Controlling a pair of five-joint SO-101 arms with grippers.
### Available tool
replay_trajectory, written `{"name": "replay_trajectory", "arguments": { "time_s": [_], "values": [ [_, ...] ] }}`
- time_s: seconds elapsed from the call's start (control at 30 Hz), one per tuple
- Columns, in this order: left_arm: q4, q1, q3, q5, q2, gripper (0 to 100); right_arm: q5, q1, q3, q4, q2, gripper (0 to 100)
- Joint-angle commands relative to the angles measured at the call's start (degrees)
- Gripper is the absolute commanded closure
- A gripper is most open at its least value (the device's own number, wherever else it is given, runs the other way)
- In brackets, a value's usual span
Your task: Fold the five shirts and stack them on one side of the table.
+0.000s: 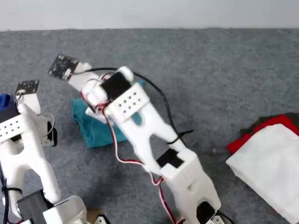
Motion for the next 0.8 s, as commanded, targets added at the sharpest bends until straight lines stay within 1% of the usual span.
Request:
{"name": "replay_trajectory", "arguments": {
  "time_s": [0.0, 0.17, 0.43, 0.5, 0.57, 0.63, 0.77],
  "values": [
    [-0.7, -0.2, -0.2, -0.9, -0.4, 90, -0.6, -0.2, -1.8, 1.5, 0.0, 98.8],
    [-0.7, -0.2, -0.2, -0.9, -0.4, 90, -0.6, 1.1, -6.4, 2.1, 0.1, 98.7],
    [-0.7, -0.2, -0.2, -0.9, -0.4, 90, -0.6, 1.9, -6.6, 2.0, 0.4, 98.7],
    [-0.7, -0.2, -0.2, -0.9, -0.4, 90, -0.6, 4.5, -6.2, 2.1, 0.4, 98.8],
    [-0.6, 0.5, -0.6, -0.8, -0.4, 90, -0.6, 9.0, -6.2, 2.1, 0.5, 98.8],
    [-0.3, 3.7, -0.6, -0.8, -0.8, 90, -0.6, 14.1, -6.2, 2.1, 0.4, 98.8],
    [2.5, 16.1, -0.6, -0.8, -0.6, 90, -0.6, 23.4, -6.2, 2.2, 0.5, 98.8]
  ]
}}
